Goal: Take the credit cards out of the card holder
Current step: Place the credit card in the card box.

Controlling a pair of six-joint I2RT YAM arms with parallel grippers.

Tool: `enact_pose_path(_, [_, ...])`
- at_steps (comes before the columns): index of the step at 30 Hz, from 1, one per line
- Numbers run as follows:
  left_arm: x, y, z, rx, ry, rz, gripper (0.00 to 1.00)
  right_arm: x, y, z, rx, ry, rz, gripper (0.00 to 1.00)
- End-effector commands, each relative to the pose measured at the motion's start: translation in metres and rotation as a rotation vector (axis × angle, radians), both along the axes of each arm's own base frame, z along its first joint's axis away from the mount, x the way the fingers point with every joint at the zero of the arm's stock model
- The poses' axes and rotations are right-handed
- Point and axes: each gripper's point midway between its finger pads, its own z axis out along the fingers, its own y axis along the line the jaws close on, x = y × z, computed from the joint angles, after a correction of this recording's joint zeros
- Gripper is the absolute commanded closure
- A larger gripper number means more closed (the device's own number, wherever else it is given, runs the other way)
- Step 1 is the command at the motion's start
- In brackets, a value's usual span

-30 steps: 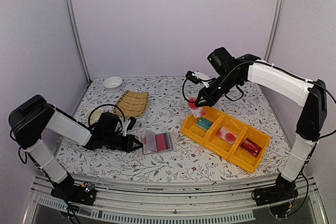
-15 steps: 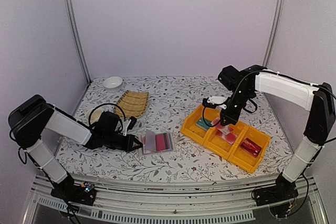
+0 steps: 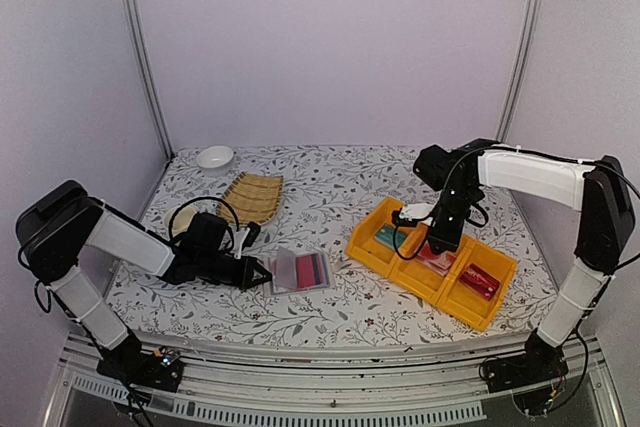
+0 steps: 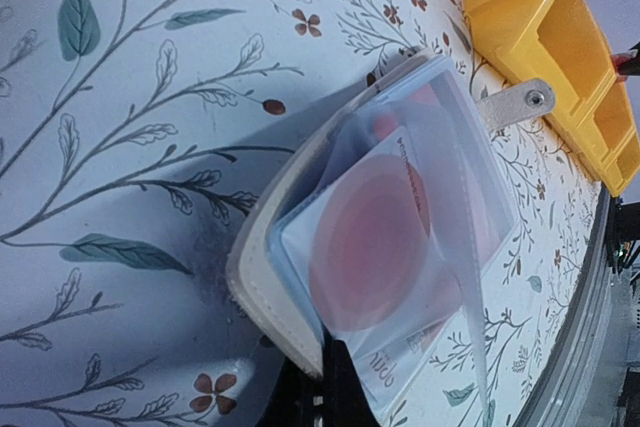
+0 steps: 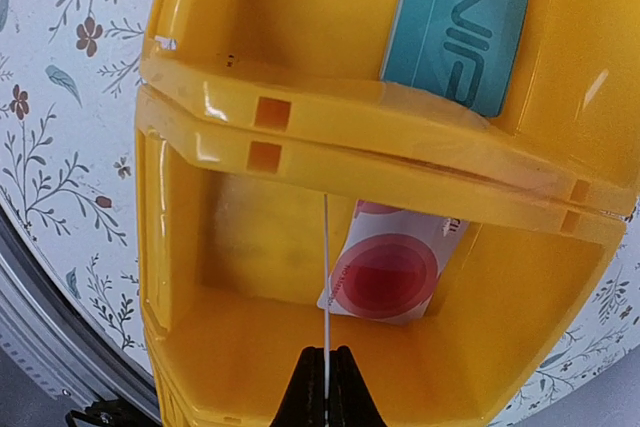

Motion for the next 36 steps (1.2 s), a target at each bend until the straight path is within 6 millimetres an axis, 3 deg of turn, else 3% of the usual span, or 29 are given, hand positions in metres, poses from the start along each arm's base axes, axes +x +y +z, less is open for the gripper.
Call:
enact_pose_path(1, [0.0, 0.008, -0.008, 0.052, 0.011, 0.014, 1.0, 0.006, -0.01, -0.008, -0.083, 0.016, -0.009, 0.98])
enact_pose_path(36, [-0.002, 0.009, -0.008, 0.054, 0.014, 0.02, 1.0, 0.027, -0.003, -0.031, -0.104, 0.019, 0.014, 0.94])
